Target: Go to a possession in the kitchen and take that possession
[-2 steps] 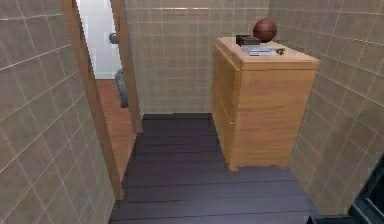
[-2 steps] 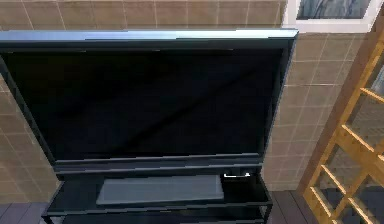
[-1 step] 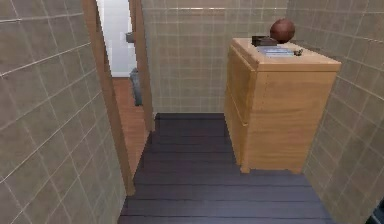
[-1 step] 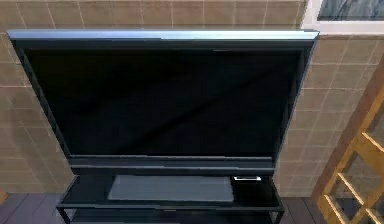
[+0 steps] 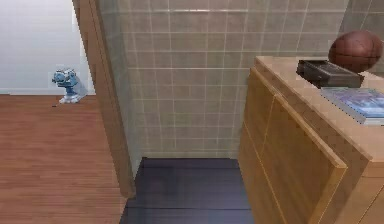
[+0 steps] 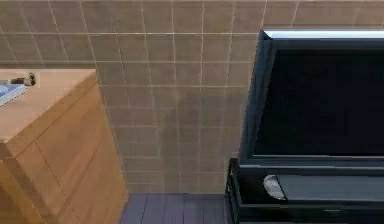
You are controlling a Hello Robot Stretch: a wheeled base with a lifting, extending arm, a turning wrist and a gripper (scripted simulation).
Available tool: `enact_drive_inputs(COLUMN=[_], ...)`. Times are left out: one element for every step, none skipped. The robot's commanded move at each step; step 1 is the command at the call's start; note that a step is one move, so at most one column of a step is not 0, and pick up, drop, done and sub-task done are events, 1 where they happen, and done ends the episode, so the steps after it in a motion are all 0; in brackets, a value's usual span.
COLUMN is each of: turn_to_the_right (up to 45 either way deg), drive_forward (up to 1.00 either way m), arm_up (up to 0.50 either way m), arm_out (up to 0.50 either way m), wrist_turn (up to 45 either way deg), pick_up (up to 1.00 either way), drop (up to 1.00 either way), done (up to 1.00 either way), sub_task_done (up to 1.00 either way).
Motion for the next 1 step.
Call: enact_drive_inputs(turn_to_the_right=[0.0], drive_forward=[0.25], arm_up=[0.0], arm_out=[0.0], wrist_turn=[0.0], pick_up=[0.0], drop=[0.0], done=[0.0], sub_task_done=[0.0])
